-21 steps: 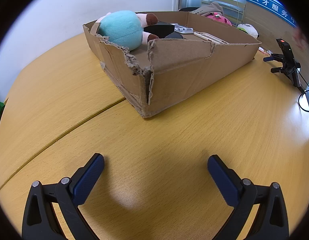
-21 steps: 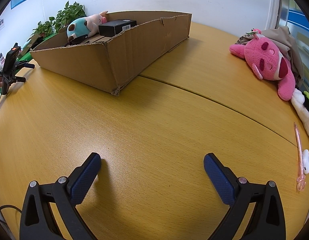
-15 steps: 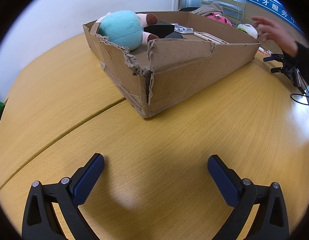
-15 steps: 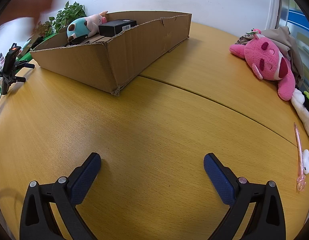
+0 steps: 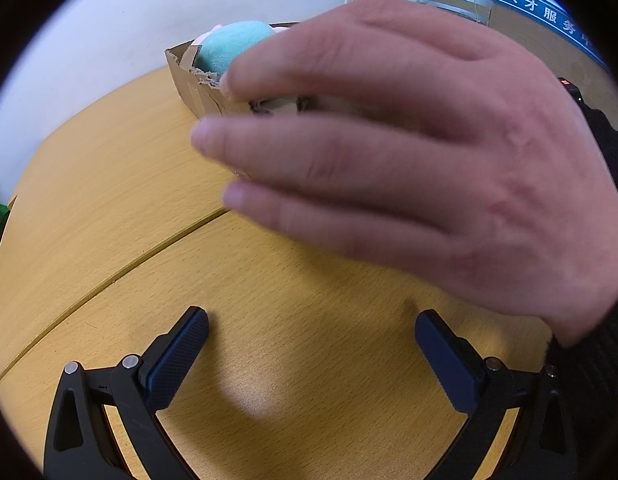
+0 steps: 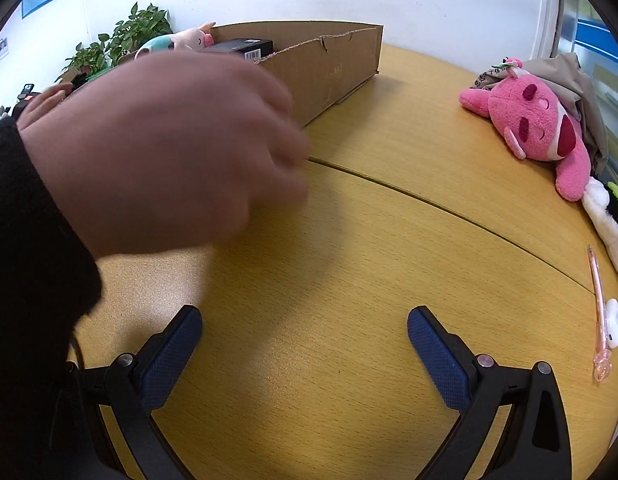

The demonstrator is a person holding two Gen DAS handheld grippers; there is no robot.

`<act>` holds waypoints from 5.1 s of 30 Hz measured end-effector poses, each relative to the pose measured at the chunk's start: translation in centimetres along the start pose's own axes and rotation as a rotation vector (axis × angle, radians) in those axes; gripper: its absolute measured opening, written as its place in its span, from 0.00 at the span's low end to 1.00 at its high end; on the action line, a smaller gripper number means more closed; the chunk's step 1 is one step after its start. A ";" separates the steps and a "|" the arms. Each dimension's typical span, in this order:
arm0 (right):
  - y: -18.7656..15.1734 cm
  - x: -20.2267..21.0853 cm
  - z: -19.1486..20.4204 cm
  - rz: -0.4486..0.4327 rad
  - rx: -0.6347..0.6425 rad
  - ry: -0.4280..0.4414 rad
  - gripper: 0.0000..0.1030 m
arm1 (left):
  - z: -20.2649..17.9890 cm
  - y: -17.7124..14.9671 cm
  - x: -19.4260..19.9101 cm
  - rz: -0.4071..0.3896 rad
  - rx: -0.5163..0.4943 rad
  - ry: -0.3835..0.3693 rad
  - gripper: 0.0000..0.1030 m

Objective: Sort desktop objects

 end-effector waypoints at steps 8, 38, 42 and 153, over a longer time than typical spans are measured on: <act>0.1 0.1 0.1 0.000 0.003 -0.002 1.00 | 0.0 0.0 0.0 0.002 0.006 0.004 1.00; -0.1 0.4 0.2 -0.004 0.000 -0.004 1.00 | 0.0 0.0 0.1 0.003 0.003 0.003 1.00; -0.2 0.4 0.2 -0.005 -0.002 -0.006 1.00 | 0.0 0.0 0.1 0.003 0.003 0.003 1.00; 0.3 -0.1 -1.5 -0.008 -0.005 -0.006 1.00 | 0.0 -0.2 -0.3 0.003 -0.003 -0.001 1.00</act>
Point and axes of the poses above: each gripper's, at about its wrist camera, not at the fingertips, and x roughly against the way its jaws point, z to its left, y to its top, the point moved 9 cm from there along -x, roughly the way its jaws point, and after that the axes turned 12 degrees about y, right-handed, at the moved point
